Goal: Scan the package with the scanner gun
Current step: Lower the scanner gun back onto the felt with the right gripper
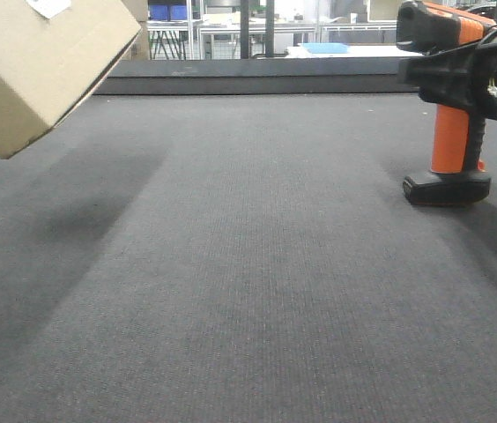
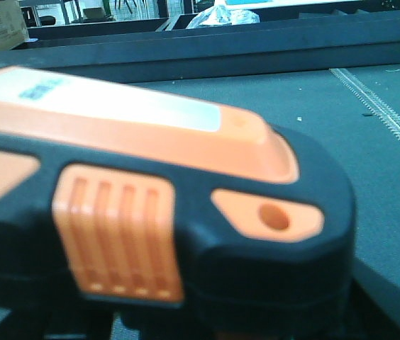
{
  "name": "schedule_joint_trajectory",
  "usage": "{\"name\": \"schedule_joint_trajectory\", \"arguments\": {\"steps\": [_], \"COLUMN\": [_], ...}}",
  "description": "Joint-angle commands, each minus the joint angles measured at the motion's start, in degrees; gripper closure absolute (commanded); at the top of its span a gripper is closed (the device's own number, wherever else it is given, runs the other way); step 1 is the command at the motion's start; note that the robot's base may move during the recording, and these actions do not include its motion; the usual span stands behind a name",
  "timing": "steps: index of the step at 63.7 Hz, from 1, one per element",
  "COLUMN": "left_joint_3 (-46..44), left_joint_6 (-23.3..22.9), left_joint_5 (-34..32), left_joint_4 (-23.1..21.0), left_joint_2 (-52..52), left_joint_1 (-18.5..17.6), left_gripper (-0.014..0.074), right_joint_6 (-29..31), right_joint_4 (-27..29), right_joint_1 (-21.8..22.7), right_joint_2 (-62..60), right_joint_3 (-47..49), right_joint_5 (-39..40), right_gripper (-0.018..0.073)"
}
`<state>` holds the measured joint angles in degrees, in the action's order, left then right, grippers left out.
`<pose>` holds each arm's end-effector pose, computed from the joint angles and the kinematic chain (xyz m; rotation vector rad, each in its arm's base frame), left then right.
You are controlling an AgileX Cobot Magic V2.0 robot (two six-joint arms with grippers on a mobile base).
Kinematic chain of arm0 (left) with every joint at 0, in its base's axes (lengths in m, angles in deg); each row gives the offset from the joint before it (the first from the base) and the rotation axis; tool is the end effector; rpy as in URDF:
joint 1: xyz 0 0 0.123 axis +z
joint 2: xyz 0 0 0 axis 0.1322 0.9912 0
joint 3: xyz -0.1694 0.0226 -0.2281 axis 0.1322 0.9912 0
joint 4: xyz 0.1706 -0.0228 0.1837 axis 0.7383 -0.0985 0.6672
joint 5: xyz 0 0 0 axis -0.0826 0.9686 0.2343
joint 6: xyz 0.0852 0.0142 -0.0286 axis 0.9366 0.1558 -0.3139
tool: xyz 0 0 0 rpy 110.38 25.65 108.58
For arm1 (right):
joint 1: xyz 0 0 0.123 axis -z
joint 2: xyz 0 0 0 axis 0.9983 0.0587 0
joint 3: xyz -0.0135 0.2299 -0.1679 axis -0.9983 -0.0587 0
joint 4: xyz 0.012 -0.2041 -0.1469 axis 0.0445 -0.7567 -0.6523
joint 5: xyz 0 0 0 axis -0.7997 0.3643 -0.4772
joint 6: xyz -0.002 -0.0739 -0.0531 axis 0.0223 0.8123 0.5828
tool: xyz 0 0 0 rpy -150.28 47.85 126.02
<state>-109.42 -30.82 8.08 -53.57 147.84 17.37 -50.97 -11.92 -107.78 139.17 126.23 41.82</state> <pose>0.3110 0.0034 0.3760 0.0604 2.5346 -0.6657 0.3053 0.0850 0.1985 0.0838 1.7138 0.1003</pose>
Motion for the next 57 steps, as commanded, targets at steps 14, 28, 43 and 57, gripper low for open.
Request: {"name": "schedule_joint_trajectory", "arguments": {"steps": [14, 28, 43, 57], "left_joint_3": [0.0, 0.0, 0.0, 0.0], "left_joint_6": [-0.3, -0.3, -0.3, -0.3], "left_joint_5": [-0.3, -0.3, -0.3, -0.3], "left_joint_4": [-2.1, -2.1, -2.1, -2.1], "left_joint_2": [-0.8, -0.8, -0.8, -0.8], "left_joint_1": [-0.3, -0.3, -0.3, -0.3], "left_gripper": [0.0708, 0.0708, 0.0708, 0.0708], "right_joint_6": [-0.1, -0.1, 0.9, 5.8], "right_joint_4": [-0.6, -0.6, -0.6, 2.0], "right_joint_1": [0.0, 0.0, 0.0, 0.0], "right_joint_2": [-0.5, -0.5, -1.3, -4.8], "right_joint_3": [0.3, 0.3, 0.3, 0.3], "right_joint_5": [-1.6, -4.6, -10.3, -15.9], "right_gripper": [-0.0009, -0.0010, -0.0010, -0.0010]}}
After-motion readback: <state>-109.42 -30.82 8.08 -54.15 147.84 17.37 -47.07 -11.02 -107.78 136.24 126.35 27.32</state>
